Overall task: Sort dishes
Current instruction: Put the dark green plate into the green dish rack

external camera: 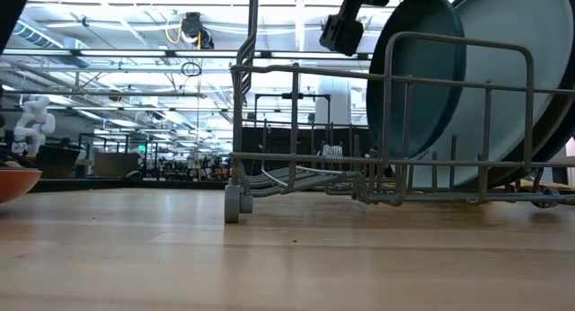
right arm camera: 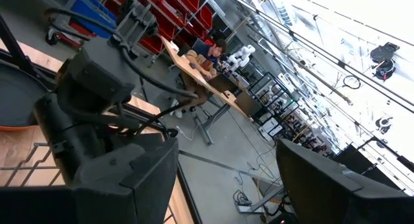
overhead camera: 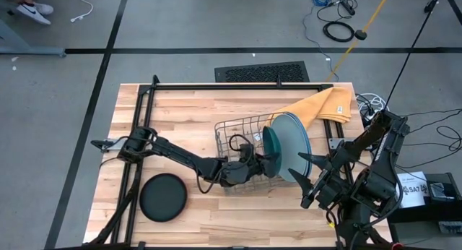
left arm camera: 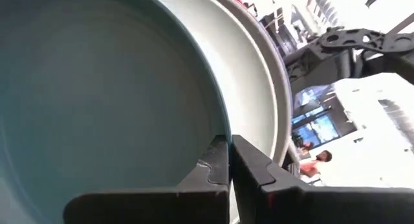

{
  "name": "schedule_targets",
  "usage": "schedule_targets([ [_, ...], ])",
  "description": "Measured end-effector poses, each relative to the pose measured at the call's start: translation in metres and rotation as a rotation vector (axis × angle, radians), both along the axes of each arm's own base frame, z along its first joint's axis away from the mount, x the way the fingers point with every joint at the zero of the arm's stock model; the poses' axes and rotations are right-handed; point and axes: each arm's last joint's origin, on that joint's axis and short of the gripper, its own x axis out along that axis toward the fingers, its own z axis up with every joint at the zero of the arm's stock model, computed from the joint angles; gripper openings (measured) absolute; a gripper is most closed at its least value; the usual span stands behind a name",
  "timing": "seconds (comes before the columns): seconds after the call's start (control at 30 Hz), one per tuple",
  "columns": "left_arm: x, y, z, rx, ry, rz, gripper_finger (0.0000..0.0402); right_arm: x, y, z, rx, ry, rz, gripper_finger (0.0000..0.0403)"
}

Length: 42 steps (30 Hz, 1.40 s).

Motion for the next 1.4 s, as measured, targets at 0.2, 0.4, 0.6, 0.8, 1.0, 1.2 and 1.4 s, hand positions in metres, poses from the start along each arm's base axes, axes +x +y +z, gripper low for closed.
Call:
schedule_targets([
  [0.2, 0.005, -0.001, -0.009, -0.011, -0.034, -0.009, 0.0000, 0.000, 0.000, 0.000, 0.000, 0.000, 0.000, 0.0253],
  [0.4, 0.012, -0.004, -0.028, -0.051, -0.043, -0.011, 0.0000, 0.000, 0.000, 0.000, 0.000, 0.000, 0.000, 0.0253],
  [0.6, 0.014, -0.004, -0.033, -0.058, -0.060, -0.012, 0.0000, 0.000, 0.000, 0.000, 0.000, 0.000, 0.000, 0.0253],
  [0.8, 0.014, -0.004, -0.034, -0.056, -0.048, -0.004, 0.0025, 0.000, 0.000, 0.000, 0.001, 0.000, 0.000, 0.0253],
  [1.0, 0.014, -0.004, -0.034, -0.057, -0.047, -0.004, 0.0082, 0.000, 0.000, 0.000, 0.000, 0.000, 0.000, 0.0253],
  [1.2, 0.014, -0.004, -0.034, -0.059, -0.048, -0.015, 0.0139, 0.000, 0.000, 0.000, 0.000, 0.000, 0.000, 0.0253],
  [1.4, 0.015, -0.004, -0.033, -0.060, -0.057, -0.047, 0.0155, 0.000, 0.000, 0.000, 0.001, 0.000, 0.000, 0.0253],
])
